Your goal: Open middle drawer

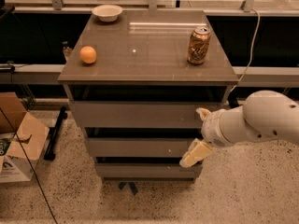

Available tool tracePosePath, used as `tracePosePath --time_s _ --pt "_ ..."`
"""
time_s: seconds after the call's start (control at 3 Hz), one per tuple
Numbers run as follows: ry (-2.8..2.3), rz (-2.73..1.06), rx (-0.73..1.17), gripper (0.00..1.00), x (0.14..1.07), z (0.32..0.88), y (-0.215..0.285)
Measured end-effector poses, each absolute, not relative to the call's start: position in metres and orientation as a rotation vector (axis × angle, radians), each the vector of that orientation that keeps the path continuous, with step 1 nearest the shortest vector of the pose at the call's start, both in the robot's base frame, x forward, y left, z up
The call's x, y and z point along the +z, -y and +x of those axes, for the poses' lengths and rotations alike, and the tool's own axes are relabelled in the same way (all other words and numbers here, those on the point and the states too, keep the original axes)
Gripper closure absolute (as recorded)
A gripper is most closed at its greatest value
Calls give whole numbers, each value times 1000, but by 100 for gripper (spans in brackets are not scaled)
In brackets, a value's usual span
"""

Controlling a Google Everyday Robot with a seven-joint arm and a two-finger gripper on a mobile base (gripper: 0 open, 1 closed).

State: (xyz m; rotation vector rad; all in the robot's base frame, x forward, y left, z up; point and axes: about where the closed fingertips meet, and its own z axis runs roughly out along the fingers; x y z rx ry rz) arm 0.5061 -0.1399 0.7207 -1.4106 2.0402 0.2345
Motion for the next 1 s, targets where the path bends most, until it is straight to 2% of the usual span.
tracePosePath --time_s 1.0 --pt "-2107 -1327 267 0 668 503 143"
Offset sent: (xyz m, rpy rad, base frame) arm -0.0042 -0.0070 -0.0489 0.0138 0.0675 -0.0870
